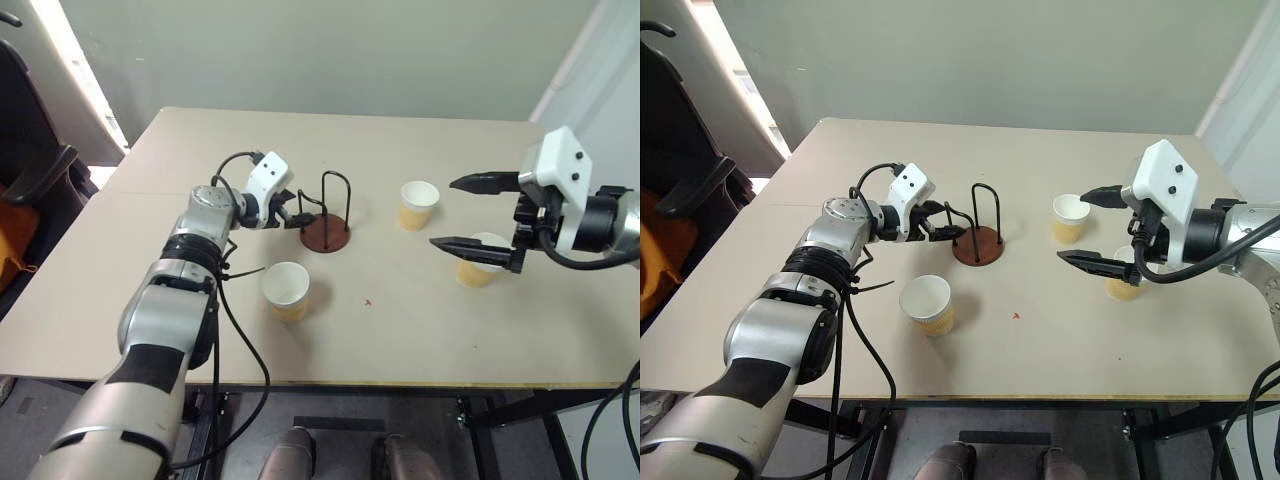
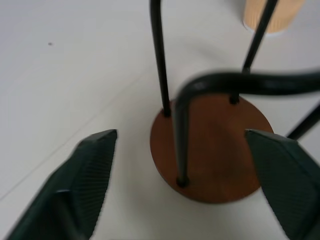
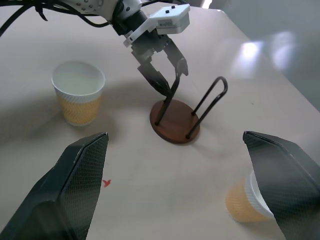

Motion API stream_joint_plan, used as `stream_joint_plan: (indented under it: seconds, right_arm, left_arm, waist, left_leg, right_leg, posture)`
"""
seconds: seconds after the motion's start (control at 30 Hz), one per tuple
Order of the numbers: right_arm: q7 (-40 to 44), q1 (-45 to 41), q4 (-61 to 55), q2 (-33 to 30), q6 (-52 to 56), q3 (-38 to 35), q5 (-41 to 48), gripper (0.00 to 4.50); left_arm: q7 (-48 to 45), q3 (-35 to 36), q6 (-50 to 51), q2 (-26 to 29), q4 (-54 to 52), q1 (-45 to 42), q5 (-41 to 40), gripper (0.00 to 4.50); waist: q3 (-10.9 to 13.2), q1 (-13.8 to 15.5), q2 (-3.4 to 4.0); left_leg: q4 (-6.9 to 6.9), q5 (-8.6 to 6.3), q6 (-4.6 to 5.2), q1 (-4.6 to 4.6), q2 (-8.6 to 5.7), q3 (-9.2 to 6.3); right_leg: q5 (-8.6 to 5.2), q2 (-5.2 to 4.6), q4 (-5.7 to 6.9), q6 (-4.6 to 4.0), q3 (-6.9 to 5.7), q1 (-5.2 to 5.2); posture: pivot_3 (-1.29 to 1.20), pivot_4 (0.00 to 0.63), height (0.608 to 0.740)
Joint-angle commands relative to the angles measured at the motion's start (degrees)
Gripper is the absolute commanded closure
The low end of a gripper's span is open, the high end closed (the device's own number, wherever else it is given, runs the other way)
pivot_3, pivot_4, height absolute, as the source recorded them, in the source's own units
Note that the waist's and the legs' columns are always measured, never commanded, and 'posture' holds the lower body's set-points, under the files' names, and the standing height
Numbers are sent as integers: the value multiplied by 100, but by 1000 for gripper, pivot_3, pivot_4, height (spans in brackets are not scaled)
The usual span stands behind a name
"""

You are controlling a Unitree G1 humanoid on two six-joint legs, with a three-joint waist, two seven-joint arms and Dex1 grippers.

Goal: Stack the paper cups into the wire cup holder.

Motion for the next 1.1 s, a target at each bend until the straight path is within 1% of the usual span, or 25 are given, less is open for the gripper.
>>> stream_joint_plan:
  seconds: [0.03, 0.07, 0.1, 0.13, 0.23, 0.3, 0.4, 0.5, 0.57, 0.67, 0.77, 0.87, 1.0, 1.1]
  right_arm:
    - [-142, -30, -200, -138, 33, -273, 122, 0]
    - [-171, -29, -210, -145, 39, -276, 136, 0]
    - [-201, -30, -215, -150, 41, -276, 146, 0]
    - [-229, -25, -213, -157, 37, -276, 148, 0]
    - [-282, 26, -225, -192, 23, -304, 171, 0]
    - [-253, 96, -224, -264, 20, -349, 195, 0]
    - [16, 275, -172, -482, 4, -479, 297, 0]
    - [628, 797, -162, -882, -91, -720, 406, 0]
    - [879, 1142, -35, -1089, -220, -840, 316, 0]
    - [1074, 1483, 148, -1265, -421, -911, 164, 0]
    - [1396, 1801, 160, -1384, -625, -971, 155, 0]
    - [1422, 2070, 149, -1324, -907, -877, -22, 0]
    - [1141, 2114, 183, -1229, -996, -644, -234, 0]
    - [1070, 2164, 82, -1183, -943, -661, -183, 0]
  left_arm:
    - [-26, 202, -202, -42, 41, -235, -34, 1651]
    - [-32, 221, -202, -57, 58, -243, -30, 1998]
    - [-30, 227, -204, -67, 74, -248, -10, 2490]
    - [-83, 219, -218, -77, 76, -242, 10, 2736]
    - [-284, 243, -221, -76, 26, -230, -18, 3858]
    - [-634, 326, -146, -44, -97, -261, -155, 4455]
    - [-1498, 397, 49, 36, -470, -281, -382, 4455]
    - [-2241, 343, 340, 93, -1099, -194, -558, 4455]
    - [-2666, 222, 641, 89, -1717, -69, -674, 4455]
    - [-3079, 6, 1083, 93, -2660, 186, -792, 4455]
    - [-3267, -395, 1513, -10, -3884, 575, -868, 4455]
    - [-3180, -937, 1430, 7, -4674, 991, -538, 4455]
    - [-2960, -1120, 1523, -110, -4907, 1144, -545, 4455]
    - [-2692, -1186, 1660, -254, -4882, 1200, -507, 4455]
  waist:
    - [0, -1, 0]
    - [0, 0, 0]
    - [0, 0, 0]
    - [0, 0, 0]
    - [0, -1, -1]
    - [0, -2, -1]
    - [0, 0, -1]
    - [0, 22, -2]
    - [0, 38, -2]
    - [-1, 51, -1]
    - [-1, 50, 0]
    - [-2, 50, 1]
    - [-1, 47, 1]
    - [-2, 46, 2]
  left_leg:
    - [0, 2, 3, 2, -8, 6]
    - [0, 3, 6, 1, -14, 6]
    - [0, 7, 12, 1, -28, 6]
    - [1, 13, 22, 0, -34, 8]
    - [10, 11, 32, -3, -49, 28]
    - [27, 1, 50, -8, -52, 42]
    - [50, -17, 74, -17, -57, 62]
    - [93, -39, 83, -60, -57, 66]
    - [109, -49, 84, -82, -57, 73]
    - [121, -60, 97, -87, -62, 90]
    - [125, -65, 107, -80, -66, 110]
    - [143, -69, 114, -79, -65, 115]
    - [170, -75, 130, -72, -61, 118]
    - [182, -82, 160, -66, -60, 118]
  right_leg:
    - [-4, 1, 2, 9, 9, 0]
    - [-9, 2, 3, 18, 19, 0]
    - [-20, 4, 5, 40, 44, 0]
    - [-24, 3, 5, 48, 59, 0]
    - [-28, -6, 1, 72, 82, 0]
    - [-31, -15, -1, 86, 93, 0]
    - [-40, -24, 0, 103, 102, -2]
    - [-44, -24, 1, 113, 102, -25]
    - [-43, -25, -1, 118, 101, -38]
    - [-38, -36, -2, 130, 105, -40]
    - [-33, -54, 2, 140, 108, -39]
    - [-28, -56, 7, 149, 108, -36]
    - [-17, -65, 15, 157, 110, -28]
    - [-3, -74, 13, 162, 110, -14]
  posture:
    - [0, 150, 740]
    - [0, 150, 740]
    - [0, 150, 740]
    - [0, 150, 740]
    - [0, 150, 740]
    - [0, 150, 740]
    - [0, 150, 740]
    - [0, 150, 740]
    - [0, 150, 740]
    - [0, 150, 740]
    - [0, 150, 740]
    - [0, 150, 740]
    - [0, 150, 740]
    - [0, 150, 740]
